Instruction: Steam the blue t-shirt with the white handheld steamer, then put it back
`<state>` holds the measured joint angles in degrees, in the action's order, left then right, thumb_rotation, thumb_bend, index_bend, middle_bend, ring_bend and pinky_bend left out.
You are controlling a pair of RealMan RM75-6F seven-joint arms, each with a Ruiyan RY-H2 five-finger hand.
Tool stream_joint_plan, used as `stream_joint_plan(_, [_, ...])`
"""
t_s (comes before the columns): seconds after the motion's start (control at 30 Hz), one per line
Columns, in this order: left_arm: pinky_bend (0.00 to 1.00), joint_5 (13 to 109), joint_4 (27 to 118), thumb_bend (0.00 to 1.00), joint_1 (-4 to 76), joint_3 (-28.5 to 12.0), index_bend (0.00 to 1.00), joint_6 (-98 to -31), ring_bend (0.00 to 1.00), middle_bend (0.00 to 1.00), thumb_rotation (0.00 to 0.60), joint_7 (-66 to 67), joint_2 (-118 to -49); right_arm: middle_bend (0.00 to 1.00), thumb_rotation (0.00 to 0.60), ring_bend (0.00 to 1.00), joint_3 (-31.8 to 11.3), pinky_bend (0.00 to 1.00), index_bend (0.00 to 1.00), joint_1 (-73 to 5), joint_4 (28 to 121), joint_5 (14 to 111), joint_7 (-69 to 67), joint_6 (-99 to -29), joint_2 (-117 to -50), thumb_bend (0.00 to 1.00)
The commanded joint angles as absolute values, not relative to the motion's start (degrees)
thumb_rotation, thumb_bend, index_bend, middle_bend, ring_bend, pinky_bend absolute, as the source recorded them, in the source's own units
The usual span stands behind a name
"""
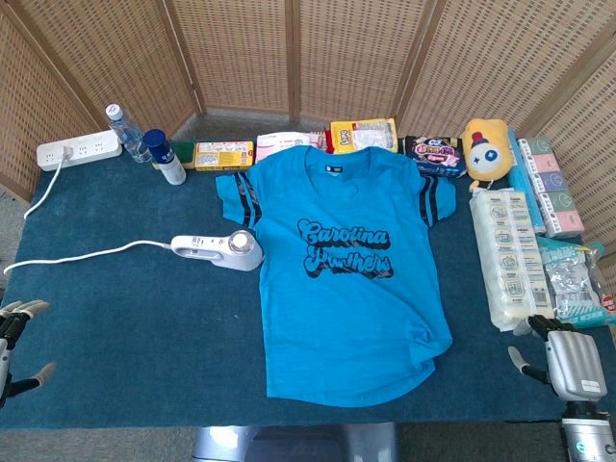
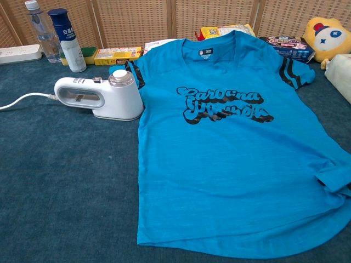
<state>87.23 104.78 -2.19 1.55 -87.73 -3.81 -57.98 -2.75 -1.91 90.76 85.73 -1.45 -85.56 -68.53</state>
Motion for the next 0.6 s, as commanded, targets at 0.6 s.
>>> stream_joint_plan(0.6, [0.29,86.73,104.46,0.19,-1.69,0.47,0.19,-88.08,0.13,0.22,0.600,-3.43,-57.28,0.45,0.600,0.48,-2.19,0.49,0.44,-2.32,90.55,87.03,-2.15,-85.13,-68.09,0.33])
